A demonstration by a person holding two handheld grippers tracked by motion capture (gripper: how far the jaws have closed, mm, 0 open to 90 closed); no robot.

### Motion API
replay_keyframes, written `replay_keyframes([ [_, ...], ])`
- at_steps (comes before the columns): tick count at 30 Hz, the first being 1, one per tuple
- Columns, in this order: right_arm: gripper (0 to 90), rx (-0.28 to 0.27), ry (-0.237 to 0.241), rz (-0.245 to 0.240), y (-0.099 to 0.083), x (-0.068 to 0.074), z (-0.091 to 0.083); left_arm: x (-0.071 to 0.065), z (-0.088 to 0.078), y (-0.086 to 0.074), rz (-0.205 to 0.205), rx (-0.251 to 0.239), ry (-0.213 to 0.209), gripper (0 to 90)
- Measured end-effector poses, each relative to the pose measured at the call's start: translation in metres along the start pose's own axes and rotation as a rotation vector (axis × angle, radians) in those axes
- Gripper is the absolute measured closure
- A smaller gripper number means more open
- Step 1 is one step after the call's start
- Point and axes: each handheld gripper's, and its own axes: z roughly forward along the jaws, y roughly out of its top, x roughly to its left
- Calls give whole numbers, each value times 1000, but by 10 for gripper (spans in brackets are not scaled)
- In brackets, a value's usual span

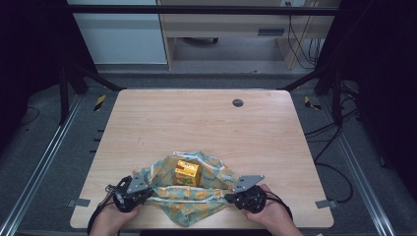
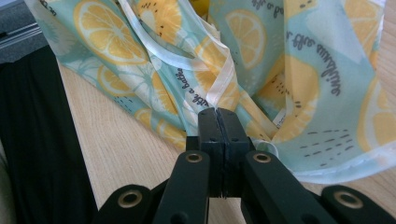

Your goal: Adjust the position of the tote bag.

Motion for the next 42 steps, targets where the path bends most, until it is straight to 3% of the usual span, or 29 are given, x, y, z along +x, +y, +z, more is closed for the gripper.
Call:
replay_keyframes([
  [6,862,-20,5,8,0,0,-2,1,-2,0,-27,-32,3,832],
  [12,640,-59,-8,16,0,3,-12,1,-11,0,-79,-125,15,643],
  [19,370,-117,-57,17,7,7,-34,-1,-24,5,-98,-231,38,407],
  [27,256,-179,-95,1,31,0,-63,-5,-40,24,-92,-327,50,265],
  [32,225,-200,-99,-6,52,-8,-68,-8,-45,42,-69,-340,44,241],
  [35,256,-202,-109,2,62,-14,-65,-11,-40,54,-60,-319,11,236],
  [40,321,-164,-124,26,75,-29,-43,-23,-18,62,-32,-282,-31,200],
  [42,332,-152,-117,25,81,-33,-31,-27,-10,59,-9,-264,-29,201],
])
